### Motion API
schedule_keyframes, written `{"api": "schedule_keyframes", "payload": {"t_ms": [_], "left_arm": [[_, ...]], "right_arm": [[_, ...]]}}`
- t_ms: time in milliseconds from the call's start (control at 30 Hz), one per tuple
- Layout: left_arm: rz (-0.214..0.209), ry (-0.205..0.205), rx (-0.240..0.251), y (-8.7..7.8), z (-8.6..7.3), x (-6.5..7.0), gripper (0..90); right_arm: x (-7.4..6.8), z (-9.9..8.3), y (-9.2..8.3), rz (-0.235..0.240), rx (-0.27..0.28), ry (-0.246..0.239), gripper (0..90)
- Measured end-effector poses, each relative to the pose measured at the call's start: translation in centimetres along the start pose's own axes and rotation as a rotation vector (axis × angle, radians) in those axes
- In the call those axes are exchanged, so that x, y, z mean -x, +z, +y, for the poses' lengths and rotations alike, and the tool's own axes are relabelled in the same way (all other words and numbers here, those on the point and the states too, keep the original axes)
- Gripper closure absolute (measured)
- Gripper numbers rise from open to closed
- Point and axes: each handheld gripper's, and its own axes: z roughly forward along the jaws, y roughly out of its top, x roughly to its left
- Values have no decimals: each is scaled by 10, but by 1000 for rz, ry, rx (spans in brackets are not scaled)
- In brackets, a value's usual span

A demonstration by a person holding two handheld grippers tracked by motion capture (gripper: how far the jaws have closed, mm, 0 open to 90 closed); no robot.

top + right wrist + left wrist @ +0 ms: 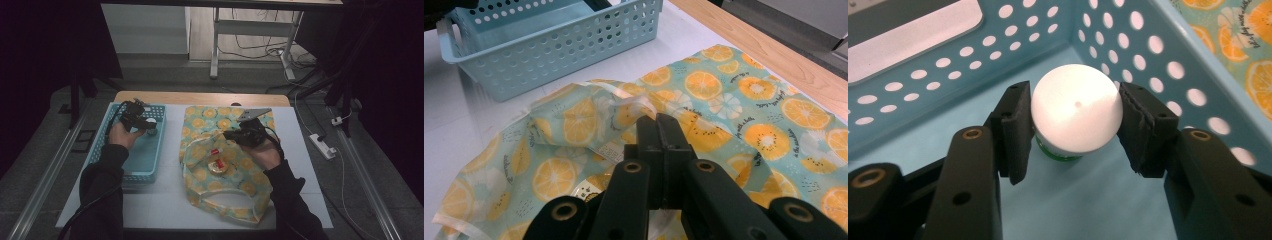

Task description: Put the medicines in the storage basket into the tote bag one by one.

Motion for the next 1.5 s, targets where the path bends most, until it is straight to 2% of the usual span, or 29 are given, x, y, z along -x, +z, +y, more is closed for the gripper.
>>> {"api": "schedule_keyframes", "payload": {"t_ms": [333, 633, 833, 1100, 1367, 1500], "left_arm": [[-34, 18, 35, -23, 4, 10, 502], [-52, 52, 47, -41, 2, 21, 502], [-80, 75, 63, -51, 0, 30, 501], [-73, 120, 68, -64, -3, 44, 502], [-102, 113, 91, -79, -7, 48, 502], [-125, 126, 104, -85, -7, 54, 502]], "right_arm": [[0, 0, 0, -1, 2, 1, 896], [0, 0, 0, -1, 5, 3, 895], [0, 0, 0, 0, 3, 2, 896], [-1, 0, 1, -1, 4, 3, 895], [-1, 0, 2, 0, 2, 3, 895], [-1, 0, 2, -1, 2, 4, 895]]}}
